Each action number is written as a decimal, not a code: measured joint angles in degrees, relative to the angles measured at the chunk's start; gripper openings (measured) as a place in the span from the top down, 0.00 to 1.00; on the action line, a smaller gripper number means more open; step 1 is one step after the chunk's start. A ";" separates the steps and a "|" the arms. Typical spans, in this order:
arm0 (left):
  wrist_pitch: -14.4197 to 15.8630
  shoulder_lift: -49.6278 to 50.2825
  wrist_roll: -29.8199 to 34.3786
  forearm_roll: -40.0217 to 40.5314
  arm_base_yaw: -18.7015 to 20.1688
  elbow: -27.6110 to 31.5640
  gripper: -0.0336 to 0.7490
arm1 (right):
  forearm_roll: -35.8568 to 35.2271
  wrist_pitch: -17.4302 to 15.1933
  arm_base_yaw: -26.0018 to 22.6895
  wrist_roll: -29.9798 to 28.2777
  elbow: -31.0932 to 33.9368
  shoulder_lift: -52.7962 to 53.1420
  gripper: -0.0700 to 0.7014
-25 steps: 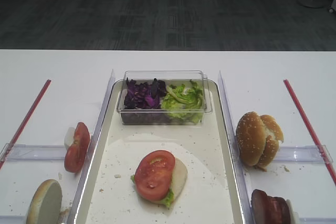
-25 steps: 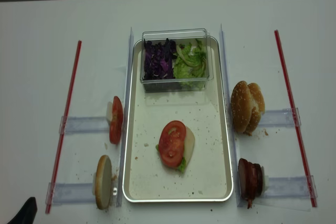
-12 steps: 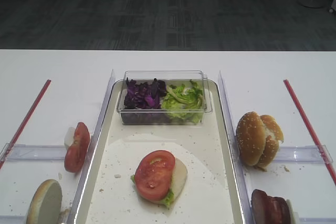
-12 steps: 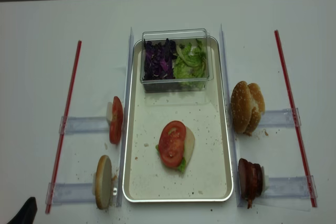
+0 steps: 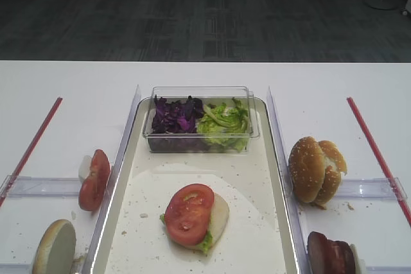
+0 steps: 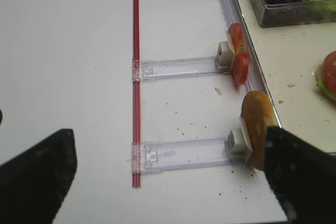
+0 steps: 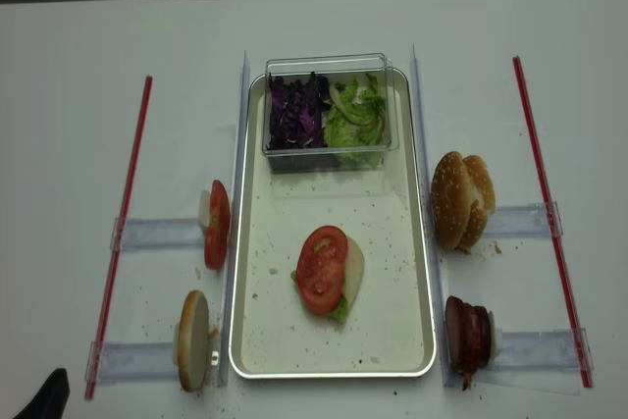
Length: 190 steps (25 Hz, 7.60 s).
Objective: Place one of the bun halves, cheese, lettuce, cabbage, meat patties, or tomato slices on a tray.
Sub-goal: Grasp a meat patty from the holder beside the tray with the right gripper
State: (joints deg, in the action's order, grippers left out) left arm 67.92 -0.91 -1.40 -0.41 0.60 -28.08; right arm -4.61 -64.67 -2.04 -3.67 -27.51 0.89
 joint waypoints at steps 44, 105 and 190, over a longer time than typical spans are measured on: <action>0.00 0.00 0.00 0.00 0.00 0.00 0.11 | -4.58 1.48 0.00 0.92 -10.92 -58.98 0.30; 0.00 -0.04 0.00 0.00 0.00 0.00 0.13 | -9.08 4.43 32.17 17.20 -13.07 -70.95 0.30; 0.00 -0.13 0.00 0.00 0.00 0.00 0.17 | -3.26 8.70 38.00 23.48 -21.11 -90.34 0.75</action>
State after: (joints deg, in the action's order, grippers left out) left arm 67.92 -1.03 -1.40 -0.41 0.60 -28.08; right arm -7.87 -55.97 35.96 19.81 -48.62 -89.45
